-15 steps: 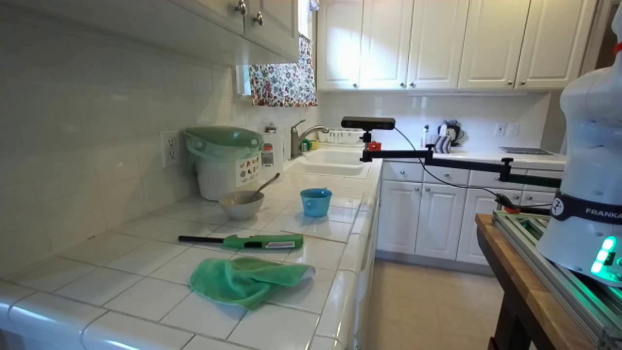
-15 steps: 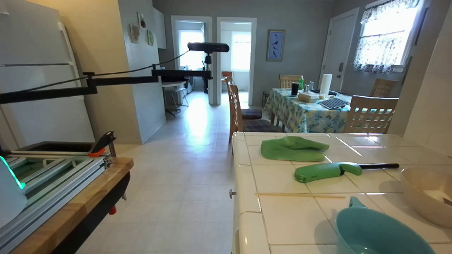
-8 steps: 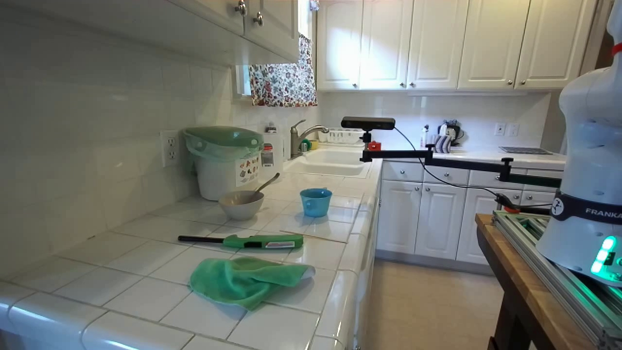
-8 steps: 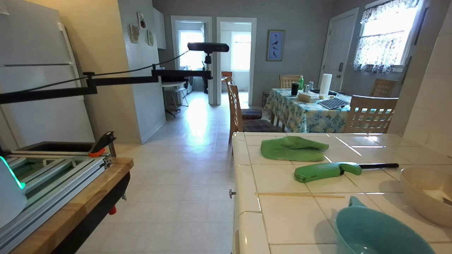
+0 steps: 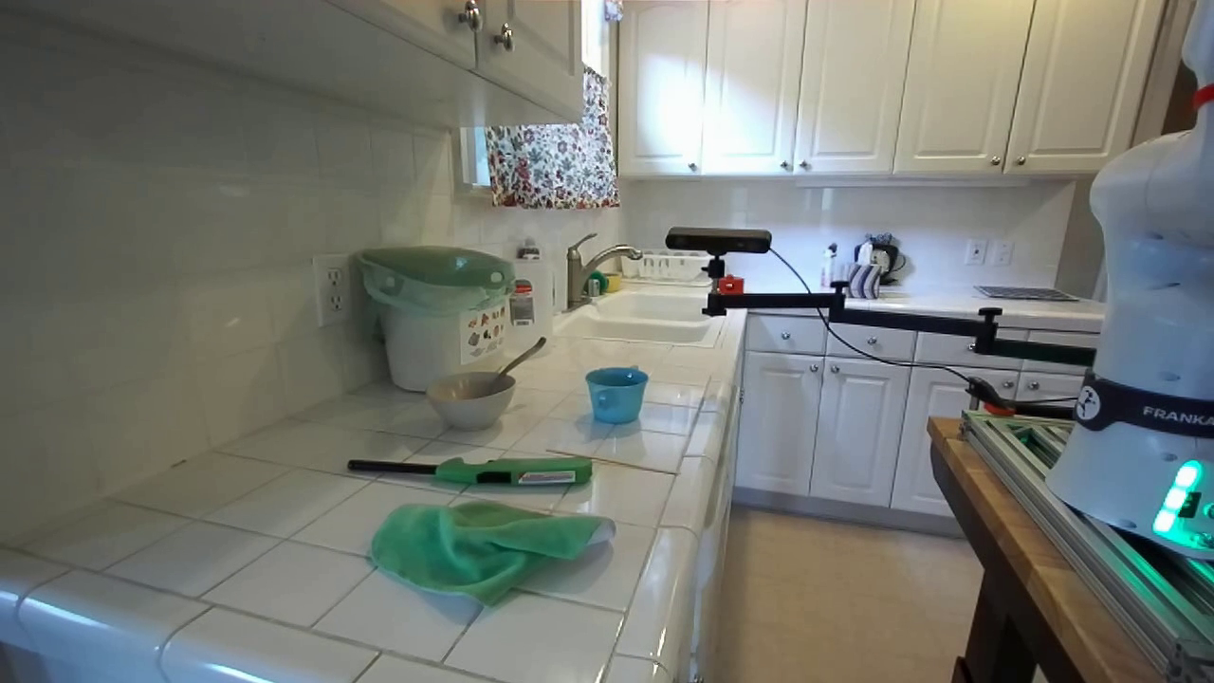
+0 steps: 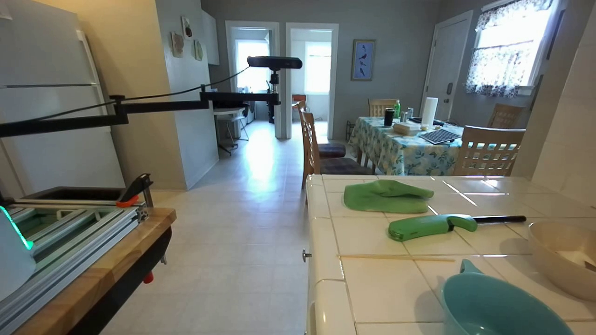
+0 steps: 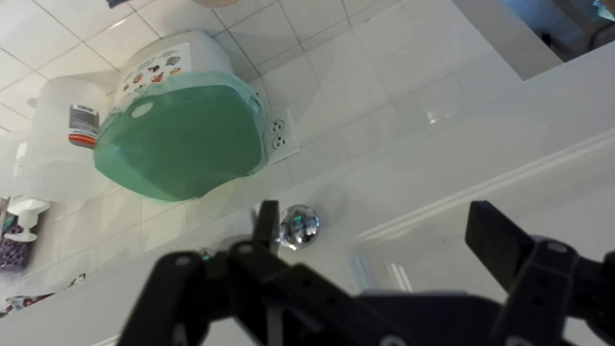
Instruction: Open the cabinet's left door
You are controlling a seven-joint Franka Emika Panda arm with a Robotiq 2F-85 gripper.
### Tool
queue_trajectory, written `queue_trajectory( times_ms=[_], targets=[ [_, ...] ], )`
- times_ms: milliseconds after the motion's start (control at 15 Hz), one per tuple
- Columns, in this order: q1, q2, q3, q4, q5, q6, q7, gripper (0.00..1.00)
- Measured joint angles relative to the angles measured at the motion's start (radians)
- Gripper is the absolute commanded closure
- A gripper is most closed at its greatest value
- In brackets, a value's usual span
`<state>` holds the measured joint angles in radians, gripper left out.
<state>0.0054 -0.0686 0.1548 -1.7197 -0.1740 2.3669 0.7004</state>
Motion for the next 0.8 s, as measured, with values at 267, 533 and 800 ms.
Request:
queue_trajectory(
  times_ms=[267,533,800],
  targets=[
    [0.002,0.0,-0.04,-0.001,0.224,0.039,-0.189,0.0],
    [0.004,-0.001,-0.071,-0.001,0.407,0.027,-0.363,0.0],
    [0.003,-0.003,-0.113,-0.001,0.474,0.004,-0.472,0.0]
  ],
)
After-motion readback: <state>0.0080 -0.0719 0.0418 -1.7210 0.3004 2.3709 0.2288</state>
